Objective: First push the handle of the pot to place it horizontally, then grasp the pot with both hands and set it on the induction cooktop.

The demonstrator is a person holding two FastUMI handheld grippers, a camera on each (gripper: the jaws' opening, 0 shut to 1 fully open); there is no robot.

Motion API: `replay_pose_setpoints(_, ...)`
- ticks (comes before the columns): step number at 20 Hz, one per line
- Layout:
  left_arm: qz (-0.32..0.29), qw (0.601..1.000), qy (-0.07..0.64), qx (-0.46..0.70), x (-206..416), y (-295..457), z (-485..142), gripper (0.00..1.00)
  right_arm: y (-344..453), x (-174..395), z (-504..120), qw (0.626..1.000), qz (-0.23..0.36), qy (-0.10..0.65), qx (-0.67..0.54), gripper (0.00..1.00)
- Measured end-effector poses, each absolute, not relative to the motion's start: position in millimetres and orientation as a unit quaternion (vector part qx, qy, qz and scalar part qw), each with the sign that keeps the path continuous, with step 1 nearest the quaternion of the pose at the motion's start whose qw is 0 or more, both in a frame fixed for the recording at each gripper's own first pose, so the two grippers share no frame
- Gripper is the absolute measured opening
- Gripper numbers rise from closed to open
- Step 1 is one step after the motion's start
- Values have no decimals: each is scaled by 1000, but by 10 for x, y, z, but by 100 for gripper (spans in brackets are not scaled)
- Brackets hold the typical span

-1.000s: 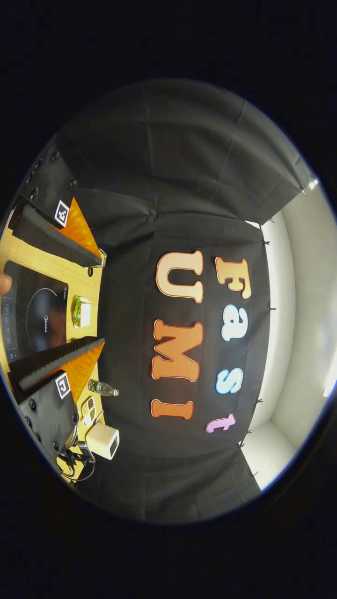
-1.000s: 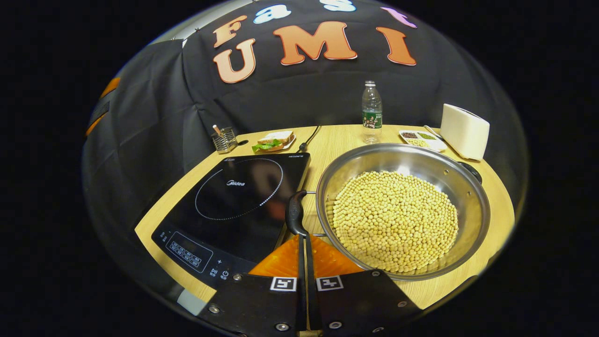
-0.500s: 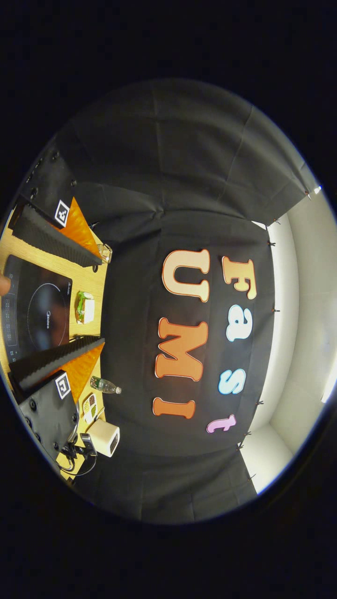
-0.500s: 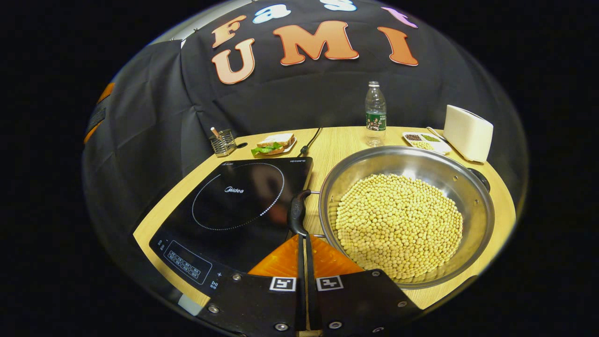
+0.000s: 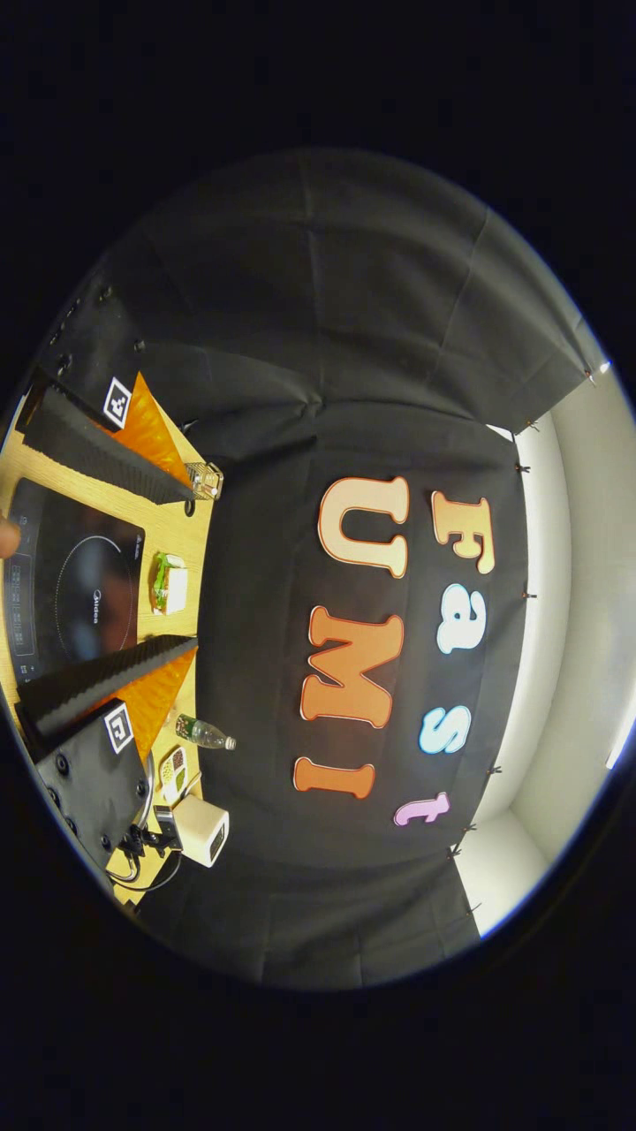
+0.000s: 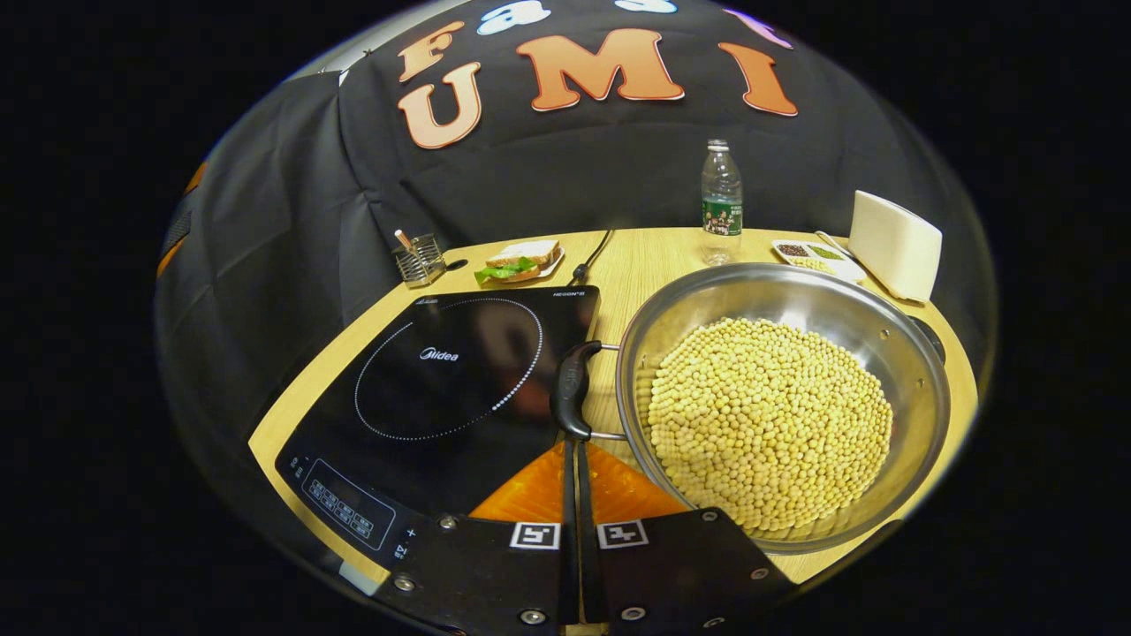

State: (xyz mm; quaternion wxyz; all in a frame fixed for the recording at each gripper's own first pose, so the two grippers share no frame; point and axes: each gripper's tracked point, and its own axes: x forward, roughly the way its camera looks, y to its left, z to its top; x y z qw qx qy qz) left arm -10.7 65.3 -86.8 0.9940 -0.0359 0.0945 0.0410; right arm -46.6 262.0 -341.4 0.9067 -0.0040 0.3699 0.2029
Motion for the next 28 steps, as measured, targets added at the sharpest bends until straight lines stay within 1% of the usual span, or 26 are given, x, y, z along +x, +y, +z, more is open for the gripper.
replay_pose_setpoints(7, 27, 993, 102, -52, -18, 444, -1020, 97, 2543, -583, -3236, 901, 223, 371, 10, 1)
replay_pose_setpoints(12, 1, 992, 114, -56, 76, 84, -1176, 97, 2220, -537, -2940, 913, 216, 345, 25, 1)
replay_pose_setpoints(14, -11, 991, 125, -54, 122, -109, -1283, 97, 2028, -468, -2819, 921, 205, 330, 35, 1)
replay_pose_setpoints(20, -52, 984, 156, -70, 247, -726, -1666, 98, 1286, -203, -2647, 942, 146, 300, 44, 1)
replay_pose_setpoints(21, -58, 982, 163, -75, 259, -812, -1736, 97, 1193, -161, -2637, 943, 139, 298, 50, 3)
replay_pose_setpoints(22, -63, 980, 170, -79, 279, -896, -1813, 97, 1088, -125, -2629, 945, 130, 295, 54, 11)
replay_pose_setpoints(23, -67, 979, 177, -81, 293, -990, -1889, 98, 986, -82, -2623, 947, 121, 293, 57, 14)
replay_pose_setpoints(25, -74, 976, 190, -80, 322, -1137, -2031, 97, 786, -8, -2628, 950, 104, 288, 64, 23)
replay_pose_setpoints(26, -78, 974, 196, -80, 337, -1206, -2101, 97, 675, 30, -2630, 951, 94, 286, 65, 33)
replay_pose_setpoints(27, -81, 973, 200, -79, 357, -1266, -2168, 97, 573, 79, -2646, 954, 82, 283, 64, 33)
replay_pose_setpoints(28, -84, 972, 205, -79, 388, -1323, -2227, 97, 473, 122, -2661, 956, 71, 280, 61, 51)
